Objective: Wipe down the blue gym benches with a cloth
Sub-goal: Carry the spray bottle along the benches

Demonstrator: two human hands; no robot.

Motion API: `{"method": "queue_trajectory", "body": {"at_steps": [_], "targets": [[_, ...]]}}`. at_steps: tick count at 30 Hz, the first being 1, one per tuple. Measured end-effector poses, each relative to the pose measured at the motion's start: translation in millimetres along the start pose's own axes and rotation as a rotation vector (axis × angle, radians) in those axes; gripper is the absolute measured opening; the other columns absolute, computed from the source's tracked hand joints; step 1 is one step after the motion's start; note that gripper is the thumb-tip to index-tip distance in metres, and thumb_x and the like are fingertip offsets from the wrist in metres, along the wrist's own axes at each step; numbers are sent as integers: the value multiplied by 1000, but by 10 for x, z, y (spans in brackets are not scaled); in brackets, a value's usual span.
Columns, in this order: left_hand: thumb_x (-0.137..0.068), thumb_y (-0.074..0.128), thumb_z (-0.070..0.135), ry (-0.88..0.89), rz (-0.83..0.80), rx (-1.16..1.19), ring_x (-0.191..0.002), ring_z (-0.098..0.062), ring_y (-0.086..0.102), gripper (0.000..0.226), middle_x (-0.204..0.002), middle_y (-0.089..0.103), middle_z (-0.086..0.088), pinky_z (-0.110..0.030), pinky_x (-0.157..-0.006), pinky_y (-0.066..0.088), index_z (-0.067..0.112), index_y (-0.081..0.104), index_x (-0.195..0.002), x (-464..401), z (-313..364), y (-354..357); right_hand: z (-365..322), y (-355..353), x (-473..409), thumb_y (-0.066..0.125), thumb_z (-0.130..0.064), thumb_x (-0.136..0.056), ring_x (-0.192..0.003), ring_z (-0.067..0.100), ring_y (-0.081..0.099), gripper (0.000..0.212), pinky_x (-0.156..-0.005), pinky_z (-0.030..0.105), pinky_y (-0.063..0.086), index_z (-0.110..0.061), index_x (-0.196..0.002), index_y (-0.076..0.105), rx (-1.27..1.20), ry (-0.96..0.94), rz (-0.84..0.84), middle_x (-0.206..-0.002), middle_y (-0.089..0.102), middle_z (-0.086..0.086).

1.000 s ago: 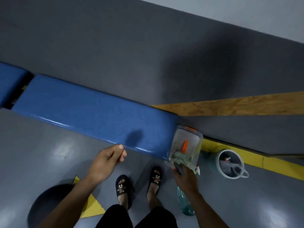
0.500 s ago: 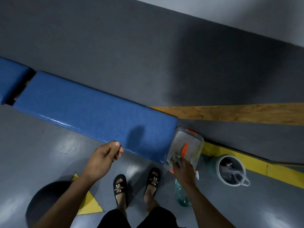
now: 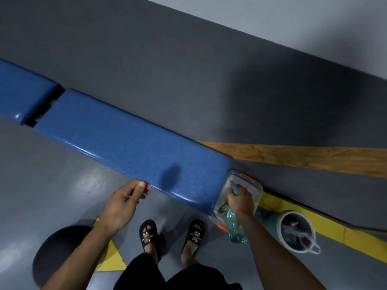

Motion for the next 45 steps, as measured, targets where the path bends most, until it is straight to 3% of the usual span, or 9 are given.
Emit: {"method": "queue_trajectory", "body": {"at_steps": [6, 10, 17, 25, 27, 31, 34, 38, 45], "targets": [[-101, 40, 45, -23, 2, 23, -84, -14, 65, 38, -90, 70, 2, -17, -71, 50, 22, 68, -92, 103, -264, -193, -54, 475, 364, 61, -27, -82, -65, 28, 57, 19, -57, 33, 43, -17, -68, 54, 89, -201, -151, -63, 58, 1], [-93, 38, 59, -25, 7, 46, -83, -12, 65, 43, -91, 70, 2, -23, -72, 50, 28, 67, -92, 120, -406, -475, -151, 953, 659, 62, -33, -80, -83, 35, 60, 20, -65, 36, 43, -13, -77, 59, 244, -265, -197, -79, 65, 9], [-100, 40, 37, -45, 40, 87, -83, -14, 64, 29, -89, 70, 1, -26, -75, 49, 28, 67, -91, 84, -670, -1157, -680, 1337, 790, 55, -37, -81, -95, 36, 61, 33, -76, 38, 47, -16, -105, 67, 222, -238, -176, -98, 69, 12], [-98, 43, 39, -2, 52, 143, -79, -15, 64, 31, -85, 70, -2, -22, -71, 49, 25, 69, -87, -119, -794, -1924, -1816, 1137, 691, 49, -25, -92, -84, 28, 58, 23, -67, 32, 39, -14, -101, 66, 175, -274, -36, -82, 58, 3], [-95, 43, 39, 9, 53, 165, -76, -12, 63, 29, -85, 70, -3, -18, -70, 48, 27, 68, -86, -160, -763, -2114, -1984, 1210, 768, 47, -27, -93, -88, 29, 59, 20, -69, 33, 41, -26, -96, 67, 225, -285, -57, -82, 55, 1], [-96, 39, 40, 58, 44, 132, -76, -20, 60, 32, -84, 66, -7, -22, -69, 46, 23, 64, -84, -251, -696, -2471, -2147, 1508, 965, 48, -31, -91, -86, 25, 60, 32, -69, 31, 43, -29, -118, 64, 249, -320, -108, -85, 58, -3], [-100, 40, 32, 63, 81, 141, -76, -20, 60, 29, -86, 66, -5, -19, -67, 45, 24, 64, -87, -293, -709, -2705, -2184, 1795, 1157, 53, -35, -87, -90, 27, 61, 26, -72, 33, 48, -28, -108, 66, 247, -300, -161, -92, 65, 2], [-101, 41, 30, 41, 147, 157, -77, -20, 60, 28, -85, 67, -2, -19, -68, 46, 26, 65, -88, -320, -807, -2953, -2177, 2258, 1291, 42, -50, -77, -98, 29, 60, 45, -78, 35, 47, -19, -101, 65, 376, -312, -260, -101, 67, 6], [-96, 42, 40, -4, 229, 156, -77, -16, 63, 29, -84, 70, 0, -19, -69, 48, 29, 67, -87, -443, -1016, -3267, -2521, 2680, 1287, 41, -49, -87, -111, 26, 55, 51, -93, 32, 41, -22, -124, 61, 507, -392, -328, -121, 63, 3]]}}
Point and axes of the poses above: each hand's wrist, its own x-axis away from the middle knuckle, its own y-axis out of the palm, z = x × y, the point moved 6 cm from there along -x, towards the middle knuckle
